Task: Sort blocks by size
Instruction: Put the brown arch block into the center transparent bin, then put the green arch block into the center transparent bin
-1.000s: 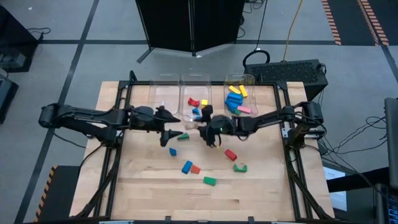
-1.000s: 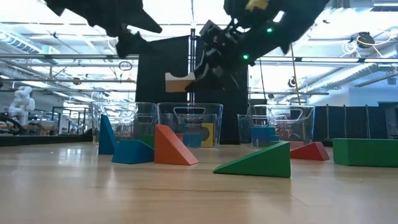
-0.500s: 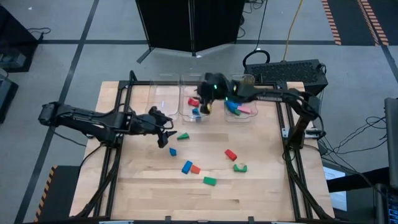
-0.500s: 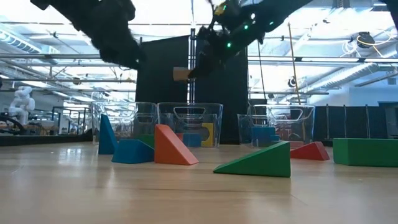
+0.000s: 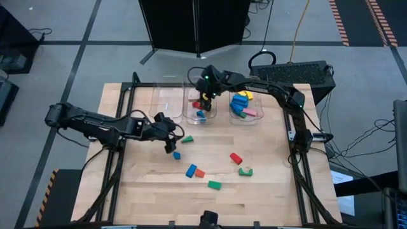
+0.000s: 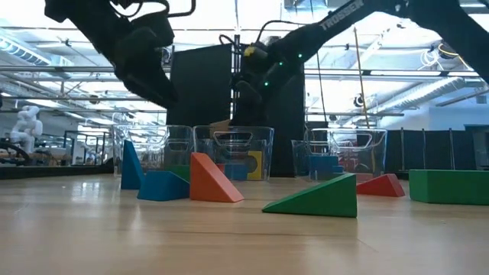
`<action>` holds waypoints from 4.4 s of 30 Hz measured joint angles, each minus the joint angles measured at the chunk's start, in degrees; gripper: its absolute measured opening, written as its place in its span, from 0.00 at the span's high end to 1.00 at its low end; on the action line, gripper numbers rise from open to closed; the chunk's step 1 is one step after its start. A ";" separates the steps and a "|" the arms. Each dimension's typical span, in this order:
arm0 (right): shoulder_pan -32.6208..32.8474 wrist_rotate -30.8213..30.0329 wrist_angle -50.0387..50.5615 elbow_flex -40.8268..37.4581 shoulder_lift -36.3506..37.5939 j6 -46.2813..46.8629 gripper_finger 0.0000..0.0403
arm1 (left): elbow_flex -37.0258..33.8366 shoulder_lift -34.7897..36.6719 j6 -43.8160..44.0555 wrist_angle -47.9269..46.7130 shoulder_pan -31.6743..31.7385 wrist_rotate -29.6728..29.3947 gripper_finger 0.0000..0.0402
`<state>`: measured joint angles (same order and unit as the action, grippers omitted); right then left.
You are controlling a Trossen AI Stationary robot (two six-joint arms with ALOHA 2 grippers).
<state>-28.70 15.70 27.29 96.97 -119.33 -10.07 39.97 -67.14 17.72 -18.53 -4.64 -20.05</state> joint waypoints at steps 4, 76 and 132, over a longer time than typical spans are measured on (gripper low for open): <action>-0.92 4.18 0.51 1.02 -2.78 1.00 0.65 | 0.00 -2.84 0.28 0.14 -0.11 0.02 0.22; 15.35 -2.70 -5.01 -60.13 63.77 16.26 0.55 | 8.33 -38.87 -16.48 50.61 -7.52 8.72 0.22; 32.62 -24.98 -6.53 -63.15 64.77 22.93 0.55 | 44.35 -71.33 -19.13 51.67 -6.62 19.93 0.37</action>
<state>3.92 -9.28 20.76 33.82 -54.57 12.86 84.31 -138.47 -1.41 33.14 -11.27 -0.12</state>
